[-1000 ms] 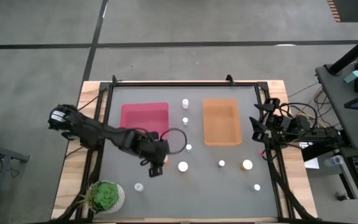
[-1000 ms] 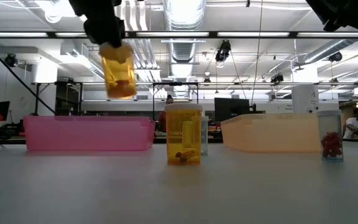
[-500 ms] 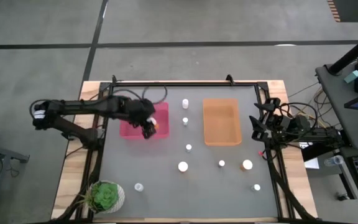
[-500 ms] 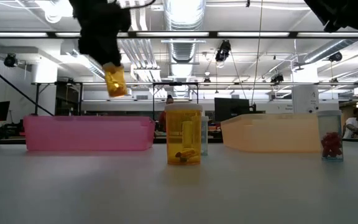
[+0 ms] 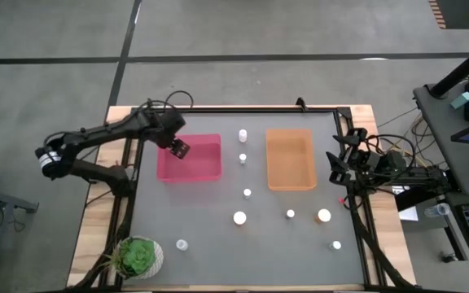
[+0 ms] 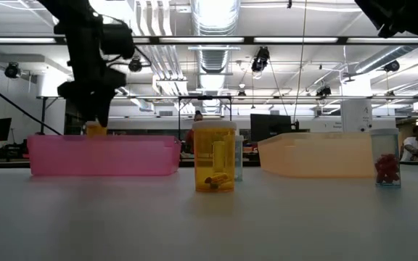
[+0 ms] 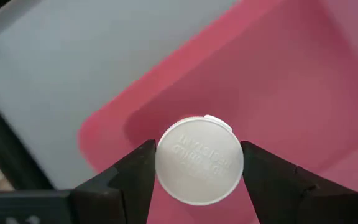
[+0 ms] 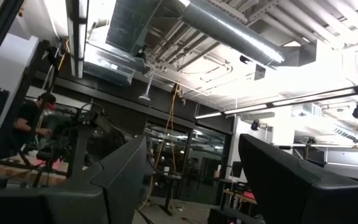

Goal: Pick and place medicine bottles into bin by pill shape (circle, oval)
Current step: Put the left orange pill into the pink bin

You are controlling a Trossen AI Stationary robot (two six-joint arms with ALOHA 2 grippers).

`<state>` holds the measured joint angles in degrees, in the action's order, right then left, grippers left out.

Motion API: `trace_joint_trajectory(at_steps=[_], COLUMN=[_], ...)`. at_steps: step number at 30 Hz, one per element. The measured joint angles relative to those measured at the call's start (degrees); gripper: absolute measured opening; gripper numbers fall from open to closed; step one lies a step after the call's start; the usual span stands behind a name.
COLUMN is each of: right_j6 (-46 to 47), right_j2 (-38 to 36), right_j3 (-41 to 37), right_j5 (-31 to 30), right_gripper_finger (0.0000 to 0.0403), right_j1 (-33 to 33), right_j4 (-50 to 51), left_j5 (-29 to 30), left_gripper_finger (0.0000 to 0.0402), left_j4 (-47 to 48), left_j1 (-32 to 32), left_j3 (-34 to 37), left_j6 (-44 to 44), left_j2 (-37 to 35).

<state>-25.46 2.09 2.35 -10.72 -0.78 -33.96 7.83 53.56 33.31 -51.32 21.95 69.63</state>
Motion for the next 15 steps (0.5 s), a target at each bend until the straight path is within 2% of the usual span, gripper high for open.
trace_joint_trajectory(at_steps=[8, 15], right_j6=[-0.2, -0.3], right_j2=[0.0, 0.0], right_j3=[0.0, 0.0], right_j5=[0.0, 0.0], right_gripper_finger=[0.0249, 0.0249], right_j1=[0.0, 0.0], right_j4=[0.1, 0.2], left_j5=[-0.1, -0.1], left_gripper_finger=[0.0198, 0.0198], left_j4=[-0.1, -0.9], left_j1=[3.9, 4.5], left_j3=[2.0, 2.1], left_j6=[-0.3, 0.0], left_j2=[1.3, 1.6])
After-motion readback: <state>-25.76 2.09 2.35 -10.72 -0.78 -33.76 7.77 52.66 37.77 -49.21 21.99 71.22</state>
